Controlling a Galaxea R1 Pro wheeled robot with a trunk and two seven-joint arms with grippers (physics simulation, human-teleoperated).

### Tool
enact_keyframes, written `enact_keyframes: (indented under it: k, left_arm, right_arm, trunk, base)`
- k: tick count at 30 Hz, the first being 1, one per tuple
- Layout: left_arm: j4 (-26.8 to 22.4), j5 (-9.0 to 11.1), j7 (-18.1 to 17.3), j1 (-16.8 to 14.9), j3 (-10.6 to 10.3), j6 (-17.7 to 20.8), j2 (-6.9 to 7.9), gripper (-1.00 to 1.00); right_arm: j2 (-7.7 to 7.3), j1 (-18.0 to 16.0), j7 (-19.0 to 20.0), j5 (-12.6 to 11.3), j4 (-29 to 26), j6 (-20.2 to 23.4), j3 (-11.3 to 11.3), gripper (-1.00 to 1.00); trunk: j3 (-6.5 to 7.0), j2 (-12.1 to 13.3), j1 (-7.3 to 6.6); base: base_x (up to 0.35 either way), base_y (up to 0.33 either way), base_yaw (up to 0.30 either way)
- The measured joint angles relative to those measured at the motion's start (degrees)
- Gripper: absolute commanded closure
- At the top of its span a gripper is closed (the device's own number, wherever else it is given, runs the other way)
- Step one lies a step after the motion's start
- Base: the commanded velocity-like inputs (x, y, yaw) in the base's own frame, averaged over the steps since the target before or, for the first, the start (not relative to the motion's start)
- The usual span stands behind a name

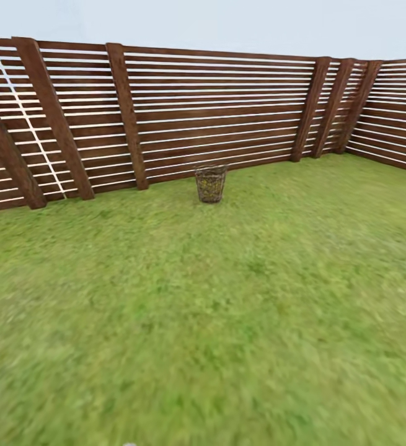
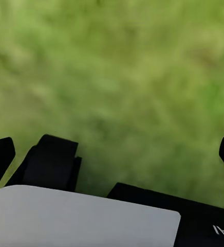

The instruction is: Take the three Easter eggs out of the wicker basket on the lawn in the garden, then place them on the lawn next to a single tree (choose any tree) so that all three eggs are next to the same tree and none are left in the basket.

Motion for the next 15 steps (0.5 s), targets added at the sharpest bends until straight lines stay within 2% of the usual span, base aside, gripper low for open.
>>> enact_keyframes:
  k: [15]
  left_arm:
    - [0.04,-0.01,0.0,0.01,0.0,-0.18,0.0,-1.0]
  right_arm:
    - [-0.24,-0.01,0.0,-0.02,0.09,0.0,0.0,-1.0]
  trunk:
    - [-0.41,0.0,0.0]
  base:
    - [0.315,0.0,0.276]
